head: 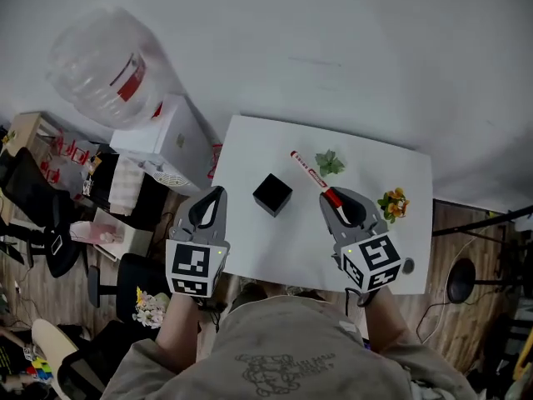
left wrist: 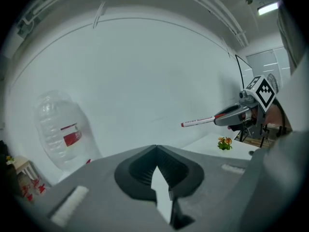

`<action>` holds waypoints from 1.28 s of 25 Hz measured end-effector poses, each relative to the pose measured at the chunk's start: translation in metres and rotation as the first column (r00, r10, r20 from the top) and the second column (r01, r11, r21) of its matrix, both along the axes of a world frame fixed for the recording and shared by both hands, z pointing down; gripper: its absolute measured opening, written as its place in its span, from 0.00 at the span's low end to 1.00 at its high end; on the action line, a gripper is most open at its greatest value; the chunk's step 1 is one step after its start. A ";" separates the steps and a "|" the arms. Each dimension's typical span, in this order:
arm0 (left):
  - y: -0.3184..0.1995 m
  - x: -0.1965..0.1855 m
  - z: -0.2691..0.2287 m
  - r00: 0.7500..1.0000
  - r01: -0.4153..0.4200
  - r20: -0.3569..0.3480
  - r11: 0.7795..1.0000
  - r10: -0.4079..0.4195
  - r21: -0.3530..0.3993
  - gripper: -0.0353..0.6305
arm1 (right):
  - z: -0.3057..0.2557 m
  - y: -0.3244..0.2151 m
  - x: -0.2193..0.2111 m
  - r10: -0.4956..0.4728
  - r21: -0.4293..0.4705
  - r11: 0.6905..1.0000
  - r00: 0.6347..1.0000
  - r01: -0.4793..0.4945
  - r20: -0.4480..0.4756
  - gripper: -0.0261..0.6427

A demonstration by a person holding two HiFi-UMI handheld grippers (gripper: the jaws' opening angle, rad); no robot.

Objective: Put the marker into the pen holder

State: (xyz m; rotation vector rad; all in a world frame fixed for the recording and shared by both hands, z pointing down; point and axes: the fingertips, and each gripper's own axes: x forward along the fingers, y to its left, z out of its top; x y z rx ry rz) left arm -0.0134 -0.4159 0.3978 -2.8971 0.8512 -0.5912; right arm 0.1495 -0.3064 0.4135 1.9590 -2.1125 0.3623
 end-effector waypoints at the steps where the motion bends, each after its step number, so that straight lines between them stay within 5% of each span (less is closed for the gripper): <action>1: -0.005 0.004 0.001 1.000 -0.023 0.000 1.000 0.023 -0.001 0.06 | -0.001 -0.002 0.000 0.021 -0.001 1.000 1.000 -0.021 -0.005 0.18; 9: -0.018 0.036 -0.001 0.969 -0.244 0.047 0.968 0.242 0.054 0.05 | -0.003 0.002 0.000 0.178 -0.028 0.984 0.984 -0.179 -0.034 0.18; 15: -0.021 0.036 0.004 0.949 -0.312 0.048 0.949 0.311 0.031 0.05 | 0.000 0.006 -0.013 0.213 -0.058 0.975 0.976 -0.216 -0.053 0.18; 25: -0.025 0.022 0.025 0.937 -0.339 0.085 0.941 0.340 -0.027 0.05 | 0.028 -0.018 -0.053 0.015 -0.236 0.970 0.985 -0.057 -0.173 0.18; 32: -0.040 0.011 0.047 0.945 -0.306 0.105 0.951 0.310 -0.046 0.06 | 0.081 -0.035 -0.062 -0.140 -0.459 0.888 0.967 0.027 -0.213 0.18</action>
